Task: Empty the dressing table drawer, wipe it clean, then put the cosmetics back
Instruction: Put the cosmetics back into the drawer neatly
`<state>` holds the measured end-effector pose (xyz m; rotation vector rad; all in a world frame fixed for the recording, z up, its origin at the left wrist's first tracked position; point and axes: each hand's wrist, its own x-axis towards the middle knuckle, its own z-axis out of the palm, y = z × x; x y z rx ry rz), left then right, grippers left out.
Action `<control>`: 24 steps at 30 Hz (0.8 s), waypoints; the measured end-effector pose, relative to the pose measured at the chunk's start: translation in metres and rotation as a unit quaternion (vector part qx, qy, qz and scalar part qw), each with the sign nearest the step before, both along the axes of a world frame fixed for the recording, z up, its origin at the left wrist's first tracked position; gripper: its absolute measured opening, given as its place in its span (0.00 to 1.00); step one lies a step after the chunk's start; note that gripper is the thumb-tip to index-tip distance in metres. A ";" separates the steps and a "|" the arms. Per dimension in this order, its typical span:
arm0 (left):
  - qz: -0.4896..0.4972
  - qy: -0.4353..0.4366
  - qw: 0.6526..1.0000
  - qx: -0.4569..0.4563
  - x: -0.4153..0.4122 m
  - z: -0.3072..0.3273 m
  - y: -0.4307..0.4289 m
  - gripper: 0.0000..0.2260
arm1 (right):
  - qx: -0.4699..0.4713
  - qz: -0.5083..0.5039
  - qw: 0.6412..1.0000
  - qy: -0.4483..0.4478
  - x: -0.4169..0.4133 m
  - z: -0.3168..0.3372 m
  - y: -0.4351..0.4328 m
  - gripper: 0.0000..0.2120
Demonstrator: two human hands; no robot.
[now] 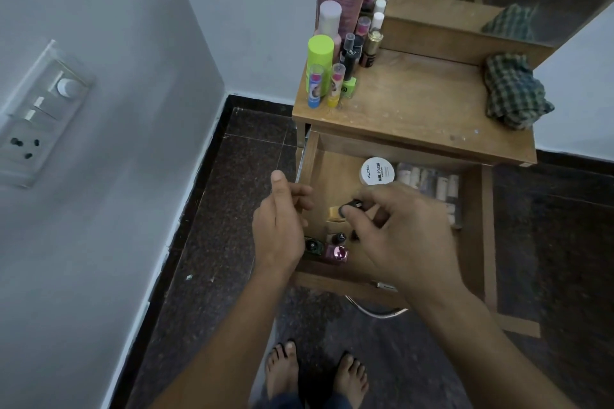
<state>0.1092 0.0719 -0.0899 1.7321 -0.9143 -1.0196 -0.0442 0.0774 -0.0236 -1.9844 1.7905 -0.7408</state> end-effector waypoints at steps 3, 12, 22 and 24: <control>0.026 0.049 0.998 0.007 0.003 -0.001 -0.002 0.36 | 0.049 0.011 0.999 0.021 0.013 -0.015 -0.005 0.07; 0.087 0.086 0.992 0.006 0.008 0.000 -0.002 0.37 | 0.177 0.037 0.977 0.111 0.032 -0.038 -0.021 0.10; 0.062 0.031 0.998 -0.006 0.006 0.002 0.001 0.36 | 0.219 0.051 0.965 0.135 0.036 -0.041 -0.027 0.11; 0.062 0.031 0.998 -0.007 0.006 0.002 0.001 0.35 | 0.224 0.059 0.963 0.137 0.035 -0.040 -0.027 0.11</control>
